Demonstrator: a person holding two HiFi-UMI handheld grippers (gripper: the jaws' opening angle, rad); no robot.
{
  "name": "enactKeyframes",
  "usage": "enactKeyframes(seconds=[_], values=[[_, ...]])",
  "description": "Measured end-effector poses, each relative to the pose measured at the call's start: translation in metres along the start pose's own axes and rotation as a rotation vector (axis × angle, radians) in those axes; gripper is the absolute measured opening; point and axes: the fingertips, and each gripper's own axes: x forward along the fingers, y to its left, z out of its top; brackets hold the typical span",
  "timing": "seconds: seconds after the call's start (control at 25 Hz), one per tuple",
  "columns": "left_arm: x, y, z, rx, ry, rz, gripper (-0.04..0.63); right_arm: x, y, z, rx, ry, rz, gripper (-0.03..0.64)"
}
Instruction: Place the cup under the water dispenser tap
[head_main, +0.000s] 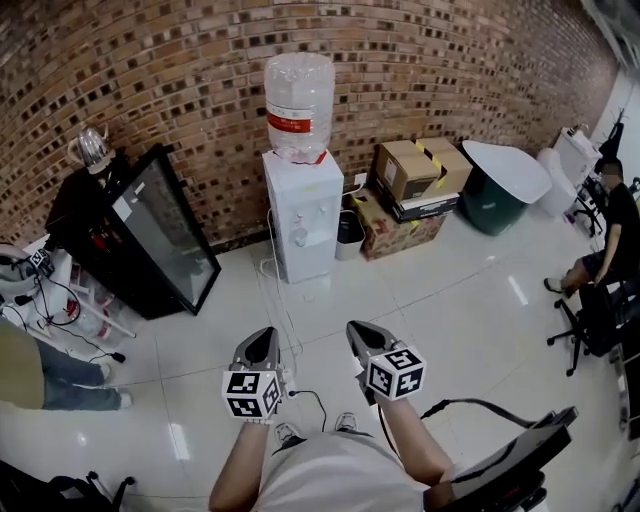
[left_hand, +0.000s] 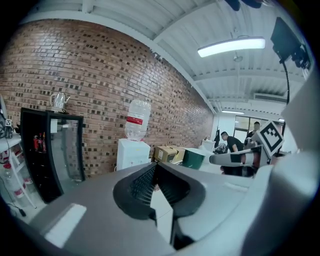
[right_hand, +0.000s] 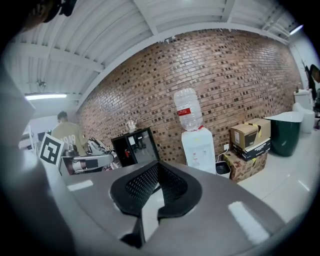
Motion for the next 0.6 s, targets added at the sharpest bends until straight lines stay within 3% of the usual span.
enactKeyframes(seconds=[0.6], values=[[-0.012, -0.008, 0.0, 0.025, 0.003, 0.009, 0.012, -0.014, 0.007, 0.009, -0.034, -0.038, -0.01, 0.0]])
